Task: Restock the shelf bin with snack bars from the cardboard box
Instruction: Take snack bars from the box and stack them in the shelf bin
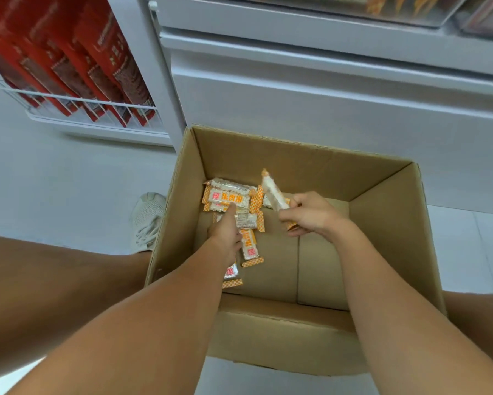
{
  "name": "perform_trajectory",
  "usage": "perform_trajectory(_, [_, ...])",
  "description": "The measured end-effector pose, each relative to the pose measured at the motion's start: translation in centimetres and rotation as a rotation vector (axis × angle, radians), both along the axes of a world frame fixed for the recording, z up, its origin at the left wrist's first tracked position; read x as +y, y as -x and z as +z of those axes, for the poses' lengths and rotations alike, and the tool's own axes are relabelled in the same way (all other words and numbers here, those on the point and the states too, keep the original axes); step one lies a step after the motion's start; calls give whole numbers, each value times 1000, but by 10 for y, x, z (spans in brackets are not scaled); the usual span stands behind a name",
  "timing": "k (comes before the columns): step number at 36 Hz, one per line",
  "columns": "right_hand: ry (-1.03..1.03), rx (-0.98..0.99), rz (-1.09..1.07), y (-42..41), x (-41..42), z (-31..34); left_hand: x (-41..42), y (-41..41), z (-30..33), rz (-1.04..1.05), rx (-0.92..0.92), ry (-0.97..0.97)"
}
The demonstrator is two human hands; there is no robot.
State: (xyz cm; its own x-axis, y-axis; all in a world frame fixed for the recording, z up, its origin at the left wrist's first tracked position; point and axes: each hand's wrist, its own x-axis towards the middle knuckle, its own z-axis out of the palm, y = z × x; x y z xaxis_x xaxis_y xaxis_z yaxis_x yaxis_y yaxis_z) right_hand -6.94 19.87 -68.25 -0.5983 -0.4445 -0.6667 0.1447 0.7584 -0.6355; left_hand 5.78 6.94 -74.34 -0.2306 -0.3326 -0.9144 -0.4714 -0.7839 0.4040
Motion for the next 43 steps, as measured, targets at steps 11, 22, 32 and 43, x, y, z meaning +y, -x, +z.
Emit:
perform_trajectory(11, [54,181,233,-40,-14,-43,-6,-3,9,90,-44,316])
perform_trajectory(22, [-112,492,313,-49,-39,-73,-12,-7,8,78,-22,-5])
perform_trajectory(32, [-35,491,455,-57,-36,-80,-9,-9,8,86,-51,-39])
perform_trajectory(43, [-149,588,525,-62,-47,-80,-17,-22,32,-88,6,-124])
